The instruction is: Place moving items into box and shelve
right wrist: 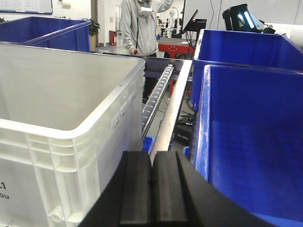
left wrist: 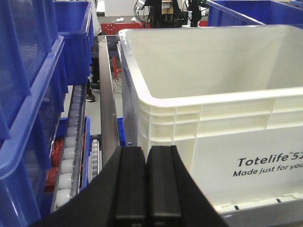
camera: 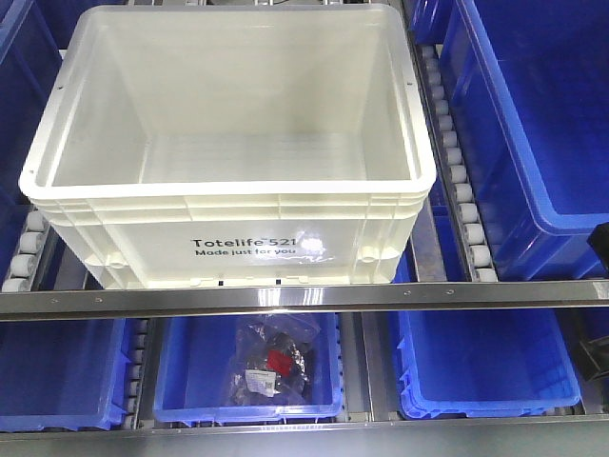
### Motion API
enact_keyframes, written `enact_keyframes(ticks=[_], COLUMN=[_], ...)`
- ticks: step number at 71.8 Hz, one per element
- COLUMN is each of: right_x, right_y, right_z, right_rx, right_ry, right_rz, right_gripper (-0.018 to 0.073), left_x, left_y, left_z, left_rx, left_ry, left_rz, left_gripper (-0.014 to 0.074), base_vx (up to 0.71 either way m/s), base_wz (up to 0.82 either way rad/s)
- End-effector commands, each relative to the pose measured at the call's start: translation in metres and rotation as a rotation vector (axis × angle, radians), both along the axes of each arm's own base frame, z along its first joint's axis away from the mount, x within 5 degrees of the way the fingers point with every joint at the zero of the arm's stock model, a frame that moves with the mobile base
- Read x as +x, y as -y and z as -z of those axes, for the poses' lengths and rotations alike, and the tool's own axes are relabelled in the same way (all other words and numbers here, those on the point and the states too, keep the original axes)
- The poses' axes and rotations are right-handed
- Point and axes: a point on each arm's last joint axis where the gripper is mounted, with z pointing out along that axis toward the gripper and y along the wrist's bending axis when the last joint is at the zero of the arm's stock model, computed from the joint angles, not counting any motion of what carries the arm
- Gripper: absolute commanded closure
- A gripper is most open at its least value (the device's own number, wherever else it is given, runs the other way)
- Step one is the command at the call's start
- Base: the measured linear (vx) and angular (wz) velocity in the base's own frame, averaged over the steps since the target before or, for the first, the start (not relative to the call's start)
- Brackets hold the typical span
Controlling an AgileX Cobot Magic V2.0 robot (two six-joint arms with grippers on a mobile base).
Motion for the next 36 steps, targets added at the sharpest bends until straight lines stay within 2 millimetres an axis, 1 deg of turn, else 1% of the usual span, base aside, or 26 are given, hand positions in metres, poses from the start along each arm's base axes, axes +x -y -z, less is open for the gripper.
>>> enact_keyframes(ticks=[1, 9, 11, 36], right_x=[0.002, 0.002, 0.002, 0.002], right_y=[0.003, 0.003, 0.003, 0.003], right_z=[-0.015, -0.015, -0.015, -0.015], right_rx=[0.016, 0.017, 0.016, 0.016], right_ry=[0.077, 0.079, 0.078, 0.078], right_rz=[0.036, 0.036, 0.036, 0.036], right_gripper=[0.0567, 0.0567, 0.0567, 0.0567], left_x=[-0.002, 0.004, 0.004, 0.004], left_y=[0.001, 0.003, 0.003, 0.003], left_z=[0.000, 0.032, 0.034, 0.032], left_rx=[-0.020, -0.024, -0.017, -0.006], left_ry=[0.144, 0.126, 0.099, 0.111], left_rz=[0.020, 0.032, 0.029, 0.029], left_gripper=[0.0604, 0.0604, 0.0604, 0.0604], base_vx=[0.00, 0.00, 0.00, 0.00], base_wz=[0.00, 0.00, 0.00, 0.00])
